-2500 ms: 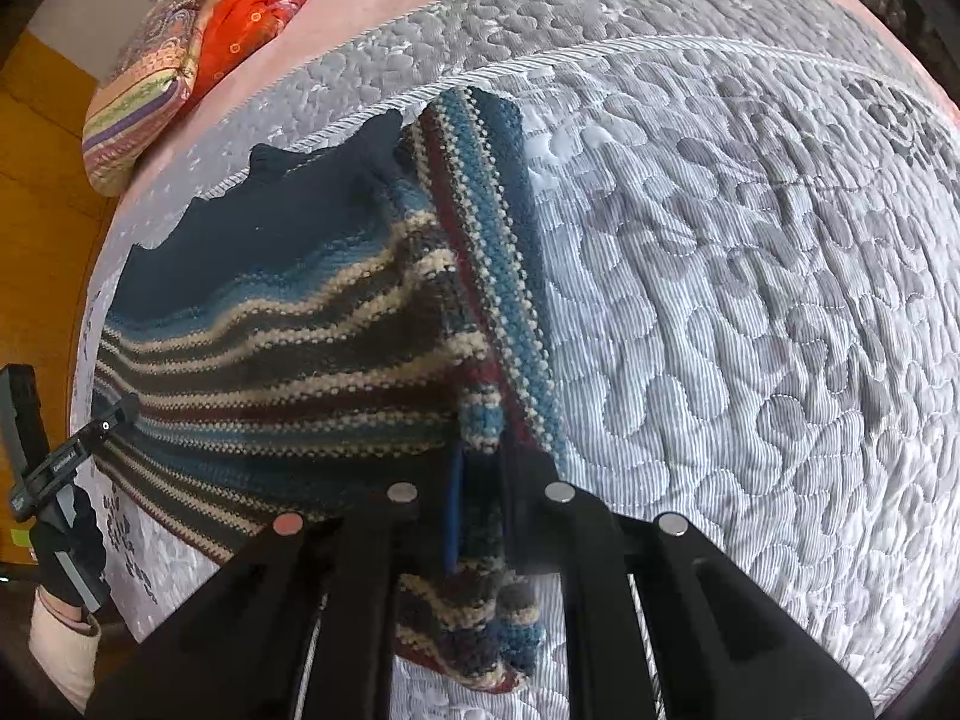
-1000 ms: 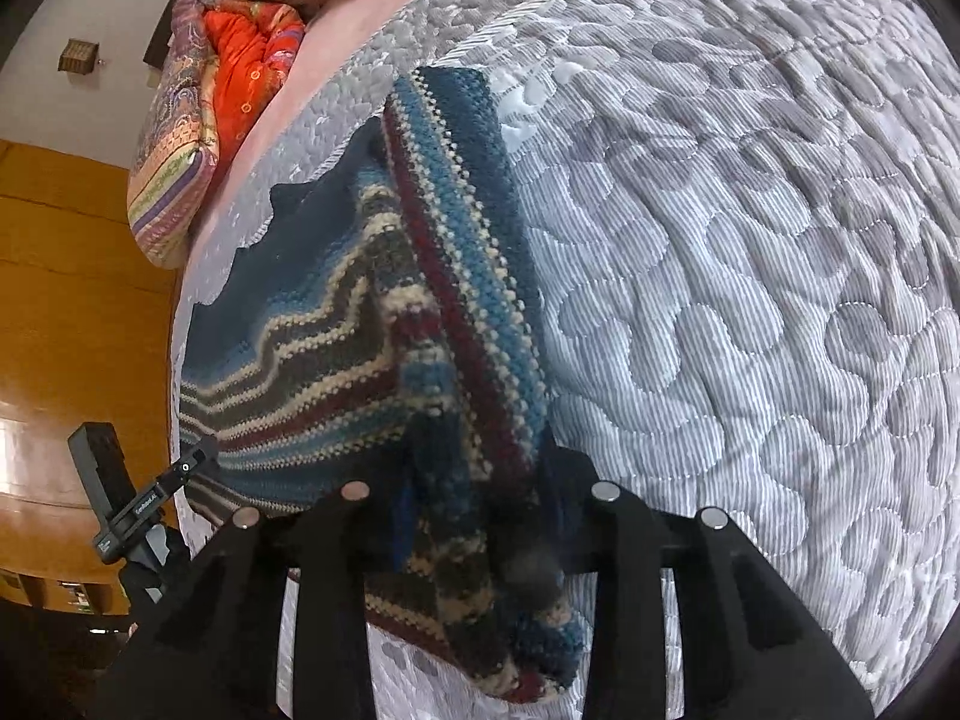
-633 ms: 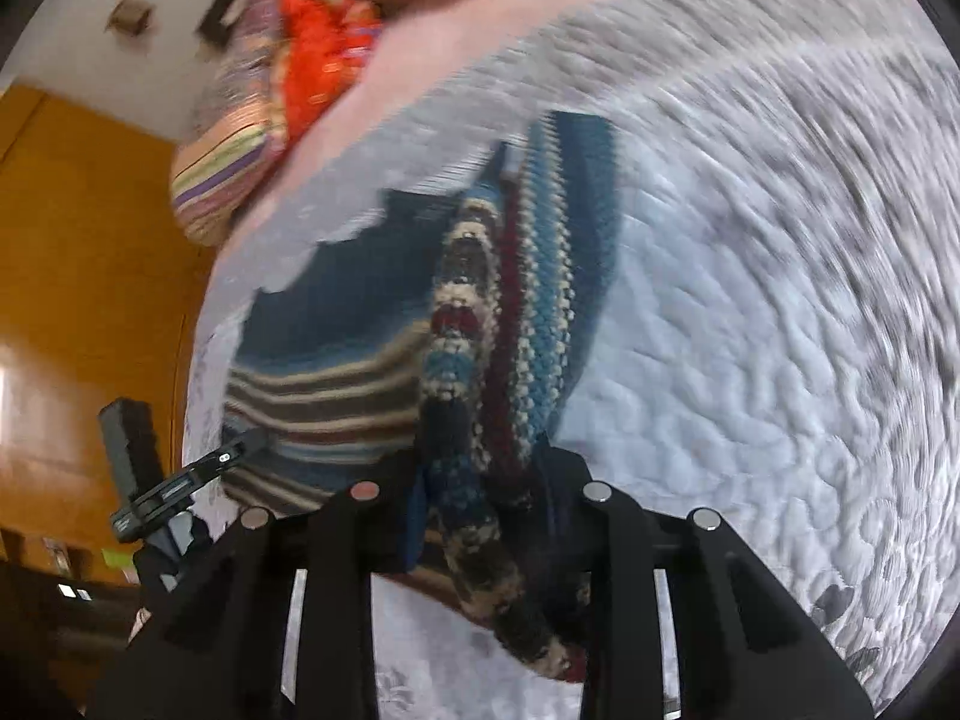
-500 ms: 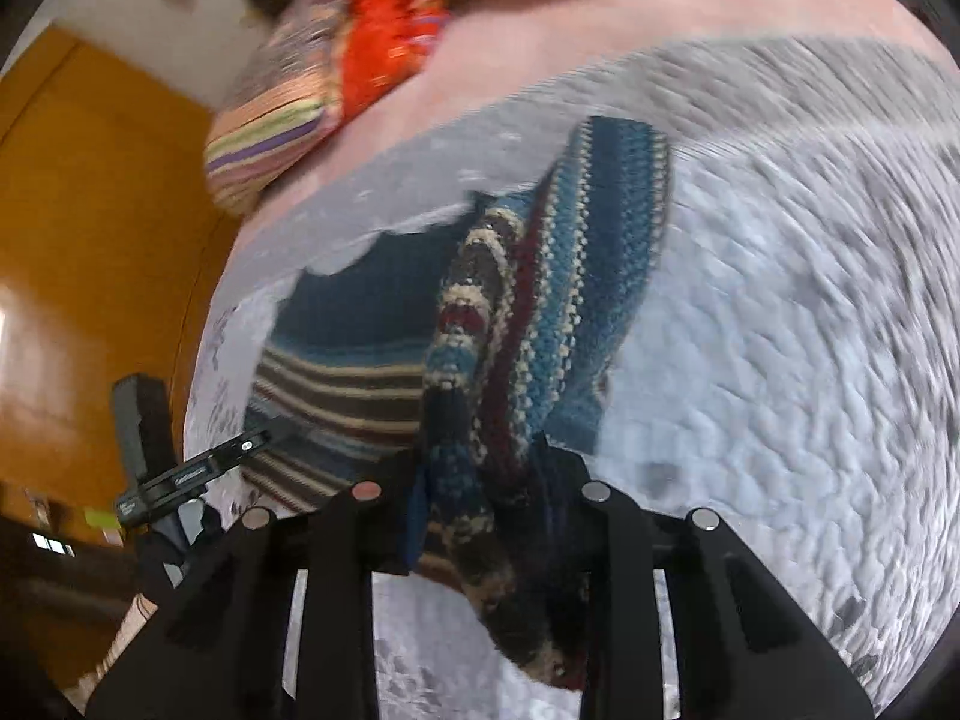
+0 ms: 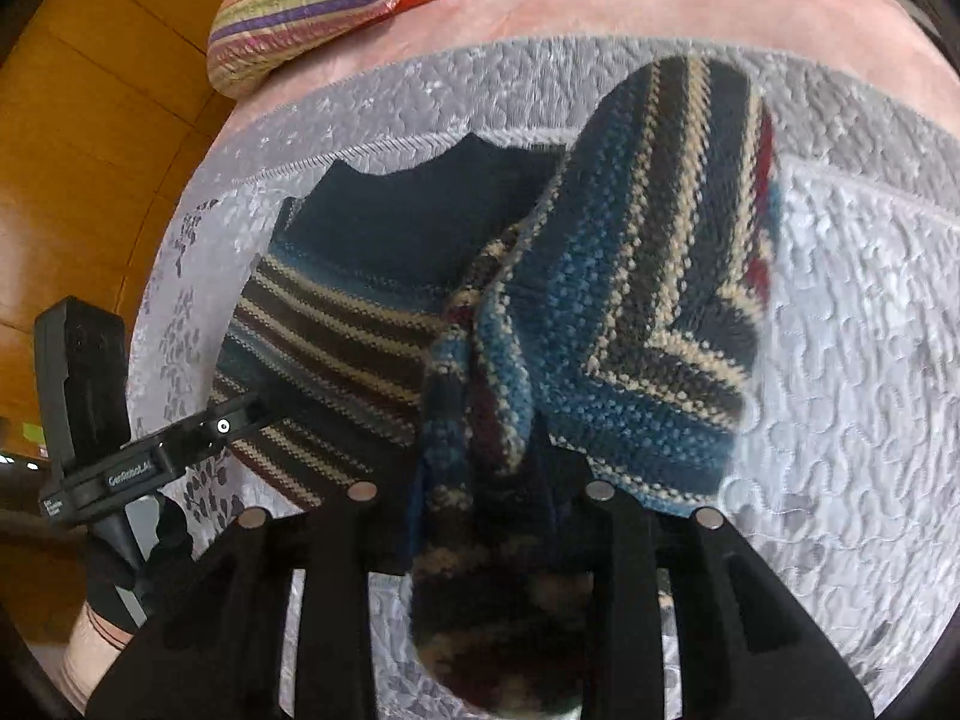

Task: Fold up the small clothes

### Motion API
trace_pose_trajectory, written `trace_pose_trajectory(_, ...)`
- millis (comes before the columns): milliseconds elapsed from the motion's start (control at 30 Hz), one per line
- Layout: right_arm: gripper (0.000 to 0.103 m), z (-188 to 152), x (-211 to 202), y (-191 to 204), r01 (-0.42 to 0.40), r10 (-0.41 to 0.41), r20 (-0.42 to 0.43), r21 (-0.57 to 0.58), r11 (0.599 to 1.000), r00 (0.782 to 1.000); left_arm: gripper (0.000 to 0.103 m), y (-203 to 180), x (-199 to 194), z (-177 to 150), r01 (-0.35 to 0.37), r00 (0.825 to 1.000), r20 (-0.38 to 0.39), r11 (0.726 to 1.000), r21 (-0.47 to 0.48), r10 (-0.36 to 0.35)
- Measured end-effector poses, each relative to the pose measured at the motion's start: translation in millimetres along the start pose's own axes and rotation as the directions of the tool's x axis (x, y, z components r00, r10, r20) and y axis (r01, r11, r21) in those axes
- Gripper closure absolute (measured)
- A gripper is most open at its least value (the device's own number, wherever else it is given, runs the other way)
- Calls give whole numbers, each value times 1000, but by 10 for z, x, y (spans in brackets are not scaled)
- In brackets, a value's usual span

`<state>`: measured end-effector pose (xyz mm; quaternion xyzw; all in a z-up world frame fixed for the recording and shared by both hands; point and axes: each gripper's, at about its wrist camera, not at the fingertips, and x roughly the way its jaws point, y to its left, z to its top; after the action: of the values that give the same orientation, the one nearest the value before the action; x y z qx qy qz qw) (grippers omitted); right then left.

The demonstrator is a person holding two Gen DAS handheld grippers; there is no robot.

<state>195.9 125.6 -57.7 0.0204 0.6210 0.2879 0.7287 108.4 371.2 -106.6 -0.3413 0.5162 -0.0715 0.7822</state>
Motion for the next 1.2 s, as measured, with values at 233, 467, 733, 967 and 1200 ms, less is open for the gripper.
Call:
trace_pose_trajectory(233, 61, -44, 198, -108, -181, 185, -45, 67, 981, 982, 49, 12, 121, 33, 66, 998, -15, 997, -39, -66)
trace_pose_trajectory(467, 60, -130, -88, -248, -252, 252, 7, 102, 962, 968, 49, -104, 339, 57, 140, 989, -39, 988, -65, -142)
trace_pose_trajectory(733, 60, -212, -409, -824, -82, 63, 100, 200, 976, 993, 45, -228, 572, 78, 239, 969, -42, 966, -103, -244)
trace_pose_trajectory(967, 51, -284, -159, -739, -60, 44, 95, 170, 984, 994, 43, -383, 781, 139, 344, 935, -46, 930, -130, -352)
trace_pose_trajectory(1200, 49, -299, -66, -587, -35, 22, 101, 129, 991, 995, 38, -548, 966, 186, 375, 921, -58, 918, -128, -384)
